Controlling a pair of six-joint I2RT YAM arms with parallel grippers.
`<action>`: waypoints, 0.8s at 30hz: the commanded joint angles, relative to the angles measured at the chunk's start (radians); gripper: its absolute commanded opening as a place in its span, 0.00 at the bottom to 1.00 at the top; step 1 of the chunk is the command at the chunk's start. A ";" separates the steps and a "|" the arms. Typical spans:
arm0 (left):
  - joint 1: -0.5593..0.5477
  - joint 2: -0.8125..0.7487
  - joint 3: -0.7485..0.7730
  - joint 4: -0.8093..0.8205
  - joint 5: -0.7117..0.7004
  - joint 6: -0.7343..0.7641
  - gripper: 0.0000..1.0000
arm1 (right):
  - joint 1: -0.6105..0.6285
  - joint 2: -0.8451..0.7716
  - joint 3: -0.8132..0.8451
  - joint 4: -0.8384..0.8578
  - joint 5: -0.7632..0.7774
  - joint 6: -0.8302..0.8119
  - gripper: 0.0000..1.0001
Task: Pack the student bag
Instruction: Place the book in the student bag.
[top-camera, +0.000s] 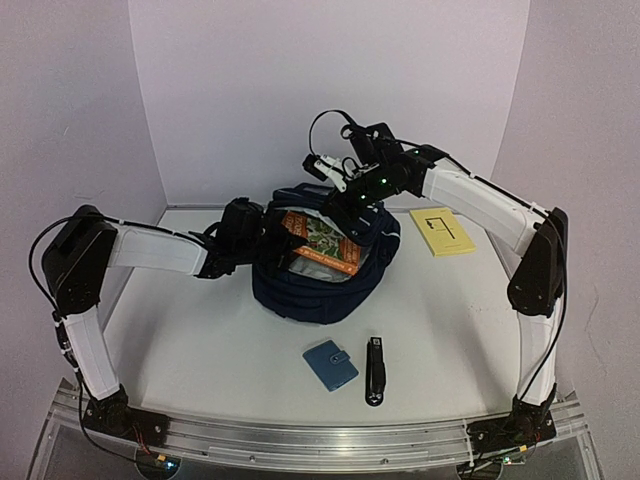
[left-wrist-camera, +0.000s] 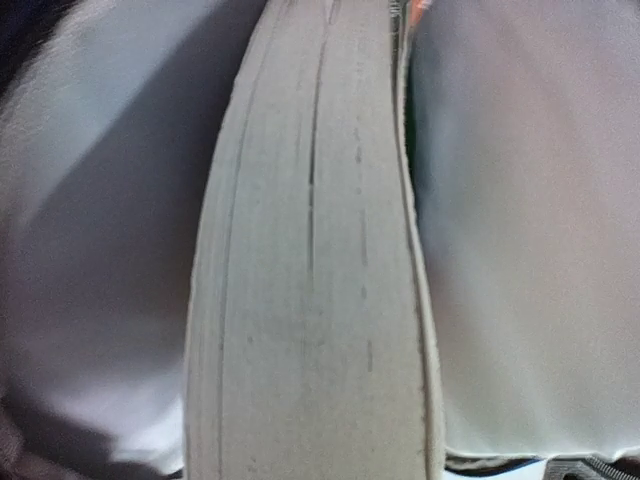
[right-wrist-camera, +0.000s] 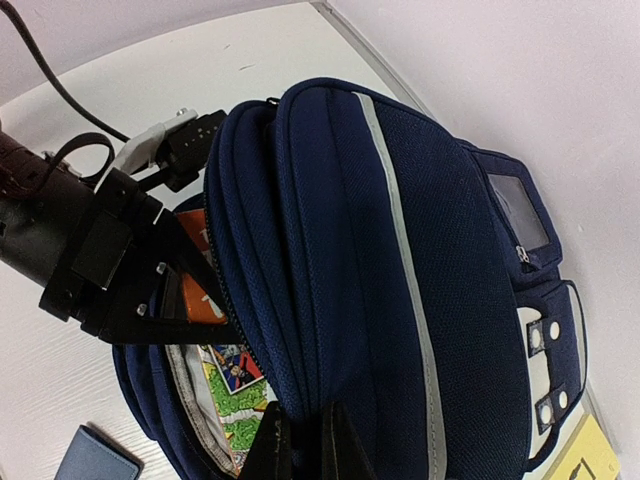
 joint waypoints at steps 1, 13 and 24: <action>0.028 0.078 0.094 0.140 -0.003 -0.013 0.03 | 0.023 -0.058 0.035 0.081 -0.124 -0.020 0.00; 0.057 0.054 0.135 0.013 0.016 0.006 0.57 | 0.022 -0.051 0.028 0.076 -0.103 -0.024 0.00; -0.015 -0.245 0.034 -0.302 -0.069 0.051 0.92 | 0.002 0.029 0.119 0.075 -0.103 0.024 0.00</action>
